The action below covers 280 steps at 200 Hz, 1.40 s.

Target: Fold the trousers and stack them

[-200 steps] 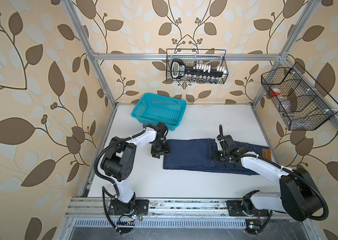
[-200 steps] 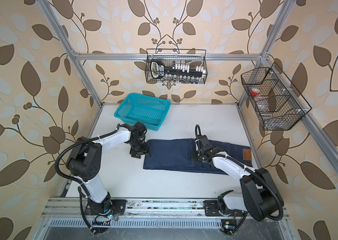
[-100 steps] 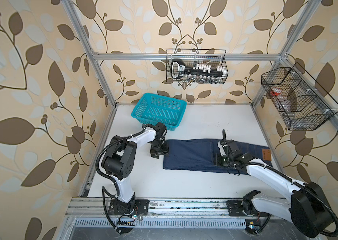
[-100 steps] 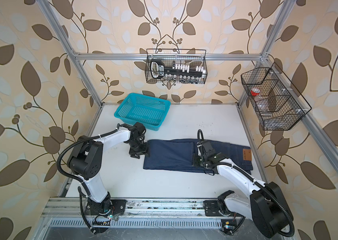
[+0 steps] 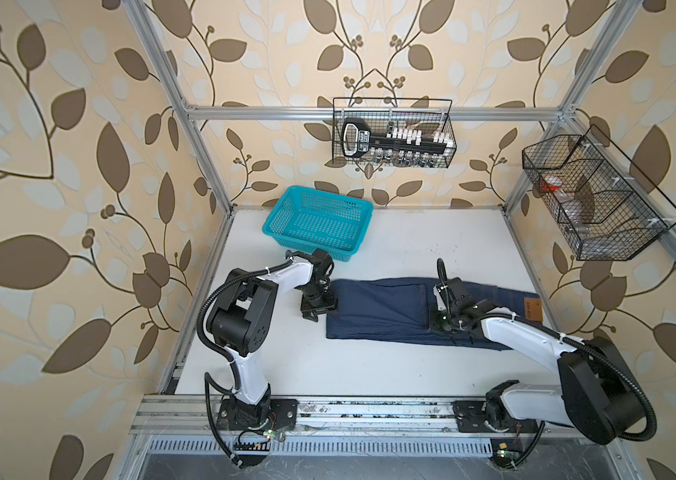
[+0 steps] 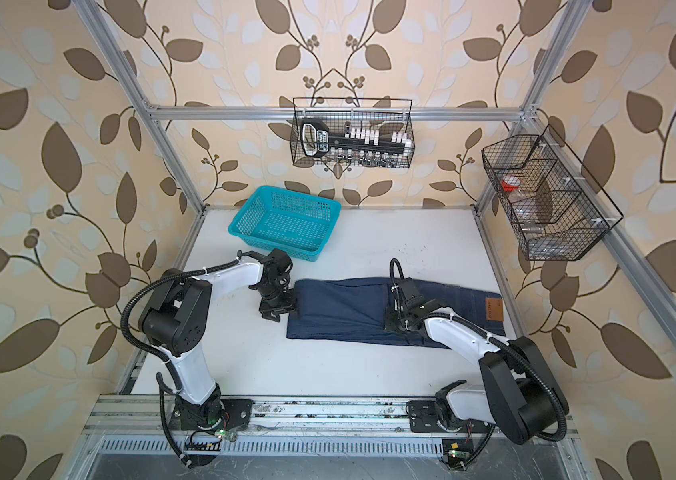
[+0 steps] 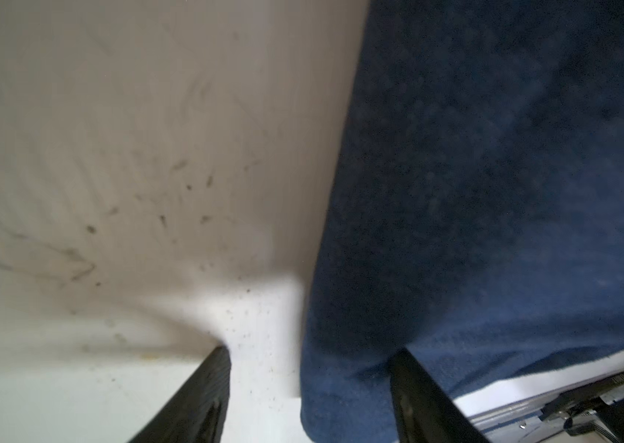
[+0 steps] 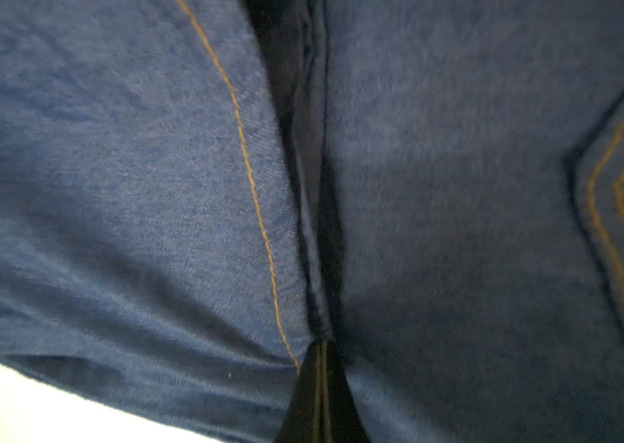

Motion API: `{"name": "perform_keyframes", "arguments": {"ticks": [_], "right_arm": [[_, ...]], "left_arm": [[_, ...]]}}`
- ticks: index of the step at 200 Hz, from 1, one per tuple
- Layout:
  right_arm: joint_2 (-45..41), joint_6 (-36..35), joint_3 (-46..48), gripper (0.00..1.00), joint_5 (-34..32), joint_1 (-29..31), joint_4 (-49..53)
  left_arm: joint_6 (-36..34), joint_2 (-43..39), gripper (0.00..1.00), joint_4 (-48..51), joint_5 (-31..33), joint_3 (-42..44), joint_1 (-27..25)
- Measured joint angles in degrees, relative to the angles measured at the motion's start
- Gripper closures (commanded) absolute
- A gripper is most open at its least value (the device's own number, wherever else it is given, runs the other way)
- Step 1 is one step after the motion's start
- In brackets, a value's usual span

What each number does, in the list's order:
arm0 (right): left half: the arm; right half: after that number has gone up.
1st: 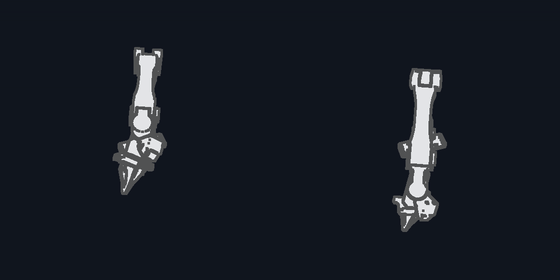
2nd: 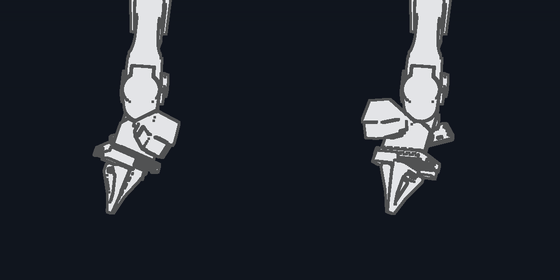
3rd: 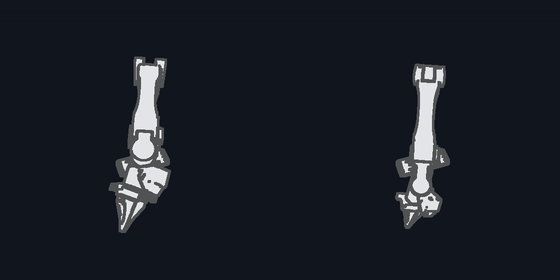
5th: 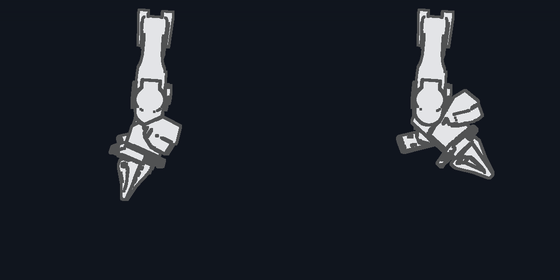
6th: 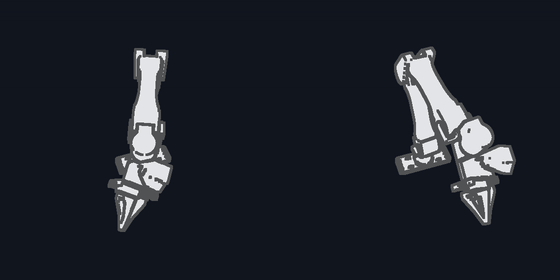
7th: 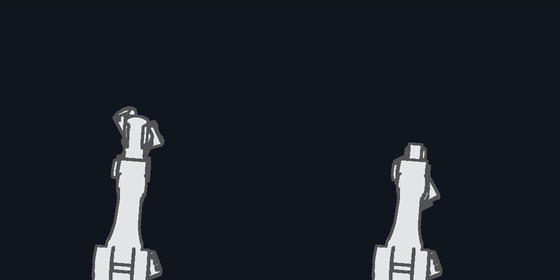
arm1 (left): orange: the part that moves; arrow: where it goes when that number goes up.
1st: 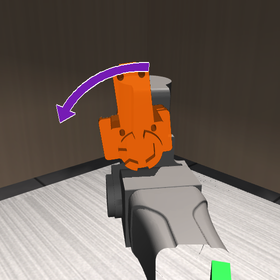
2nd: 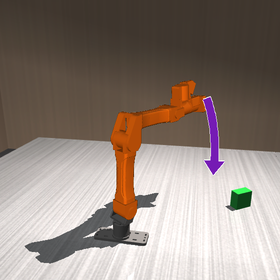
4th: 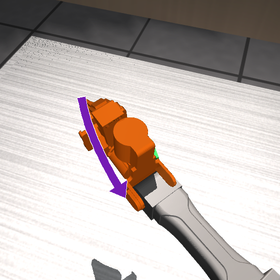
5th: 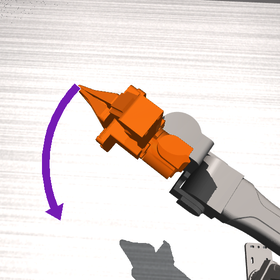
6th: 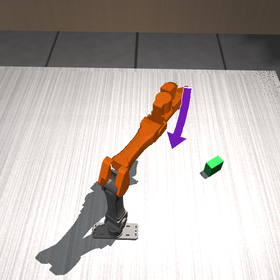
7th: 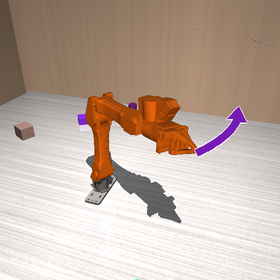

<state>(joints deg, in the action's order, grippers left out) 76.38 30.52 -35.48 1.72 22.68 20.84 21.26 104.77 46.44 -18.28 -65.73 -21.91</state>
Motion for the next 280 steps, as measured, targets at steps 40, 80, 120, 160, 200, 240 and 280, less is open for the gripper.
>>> {"name": "perform_keyframes", "arguments": {"ticks": [40, 80, 120, 160, 200, 240, 280], "right_arm": [[1.3, -1.0, -1.7, 0.92, -1.5, -0.7, -0.7], [1.8, -1.6, -1.9, 0.87, -2.7, -1.1, -0.6], [1.0, -2.6, -2.5, 0.66, -2.7, -1.7, 1.0], [-4.6, -4.6, -4.7, 0.49, -1.0, -4.0, 4.1], [-9.4, -7.5, -5.9, 0.46, 0.7, -9.8, 7.6], [-9.4, -9.8, -5.5, 0.46, 0.7, -14.3, 11.6], [-8.1, -9.5, -1.7, 0.48, 1.2, -14.3, 11.0]], "left_arm": [[2.6, -0.5, 0.48, -2.7, -5.6, 1.8, 0.5], [4.7, -0.2, 0.81, -5.2, -9.0, 2.9, 0.6], [3.8, -0.9, 1.0, -1.8, -8.0, 0.5, 0.7], [0.7, -7.5, 1.0, 6.3, -3.0, -4.9, 3.7], [-4.0, -13.3, 1.0, 16.1, 4.8, -8.8, 11.1], [-5.5, -16.3, 1.0, 22.4, 12.5, -15.6, 16.4], [-4.0, -19.2, 1.0, 22.3, 12.7, -19.8, 15.8]]}}
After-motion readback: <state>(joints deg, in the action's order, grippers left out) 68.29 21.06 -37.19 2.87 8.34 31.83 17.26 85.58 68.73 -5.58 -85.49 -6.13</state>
